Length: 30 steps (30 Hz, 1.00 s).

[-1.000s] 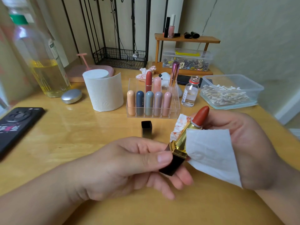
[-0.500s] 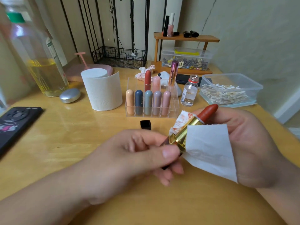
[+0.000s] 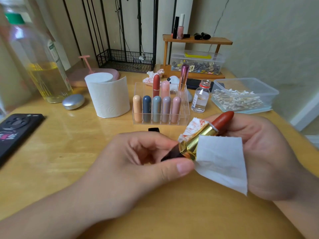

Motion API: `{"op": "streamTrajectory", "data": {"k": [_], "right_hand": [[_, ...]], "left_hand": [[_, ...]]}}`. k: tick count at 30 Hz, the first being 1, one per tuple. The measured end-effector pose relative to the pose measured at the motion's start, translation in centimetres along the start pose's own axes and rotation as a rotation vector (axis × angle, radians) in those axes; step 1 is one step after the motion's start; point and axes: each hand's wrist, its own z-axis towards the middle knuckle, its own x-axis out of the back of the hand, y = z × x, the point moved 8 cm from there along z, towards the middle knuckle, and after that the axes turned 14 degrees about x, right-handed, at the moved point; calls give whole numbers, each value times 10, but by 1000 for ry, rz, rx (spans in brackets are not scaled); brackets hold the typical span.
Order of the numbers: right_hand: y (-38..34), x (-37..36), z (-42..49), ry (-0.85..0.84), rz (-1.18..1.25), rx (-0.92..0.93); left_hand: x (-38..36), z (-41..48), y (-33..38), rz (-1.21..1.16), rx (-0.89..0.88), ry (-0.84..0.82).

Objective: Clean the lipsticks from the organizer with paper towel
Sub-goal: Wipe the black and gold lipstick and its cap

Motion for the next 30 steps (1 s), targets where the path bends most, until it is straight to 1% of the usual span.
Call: {"op": "streamTrajectory", "data": {"k": [2, 3, 4, 5, 6, 7, 8, 9, 11, 13, 14, 15, 16, 17, 18, 20, 21, 22, 23, 24, 25, 26, 28, 30], "right_hand": [[-2, -5, 0, -30, 68, 2], [-2, -7, 0, -47, 116, -3], [0, -8, 0, -53, 142, -9], [1, -8, -1, -49, 132, -10], [2, -6, -1, -43, 104, -4], [2, -4, -1, -39, 70, 14], [1, -2, -1, -32, 42, 34], [1, -1, 0, -21, 21, 42], [2, 1, 1, 2, 4, 29], [1, 0, 2, -2, 5, 31], [-1, -3, 3, -16, 25, 45], [-3, -5, 3, -28, 62, 55], [-4, -7, 3, -34, 99, 53], [-4, -7, 2, -35, 105, 47], [-4, -8, 2, -37, 91, 40], [-4, -9, 1, -56, 95, 38], [-4, -9, 1, -62, 108, 32], [-3, -9, 1, -58, 107, 16], [-2, -9, 0, -51, 95, -2], [-2, -8, -1, -51, 80, -11], [-2, -8, -1, -56, 64, -9], [-2, -7, -2, -59, 38, -2], [-2, -5, -1, -41, -37, 6], [-1, -2, 0, -1, -53, 0]], "left_hand": [[-19, 5, -13, -285, 187, -363], [-27, 4, -16, -412, 269, -513], [-33, 3, -19, -489, 323, -609], [-35, 3, -21, -520, 341, -651], [-35, 3, -21, -523, 333, -652], [-32, 5, -21, -506, 312, -623], [-28, 7, -20, -459, 274, -556], [-23, 9, -17, -379, 225, -454], [-10, 8, -8, -201, 111, -195], [0, -3, 7, 43, -53, 85], [0, -10, 18, 145, -136, 185], [1, -15, 23, 180, -181, 247], [3, -15, 21, 152, -174, 259], [4, -10, 15, 63, -121, 201], [1, -4, 7, -71, -39, 67], [-17, 5, -7, -370, 134, -294], [-24, 5, -11, -493, 210, -446], [-30, 4, -13, -563, 261, -553], [-32, 3, -14, -584, 281, -611], [-32, 2, -15, -570, 276, -622], [-30, 3, -15, -537, 252, -590], [-26, 5, -14, -482, 215, -507], [-11, 6, -10, -321, 117, -235], [3, -2, 3, -82, -59, 61]]}}
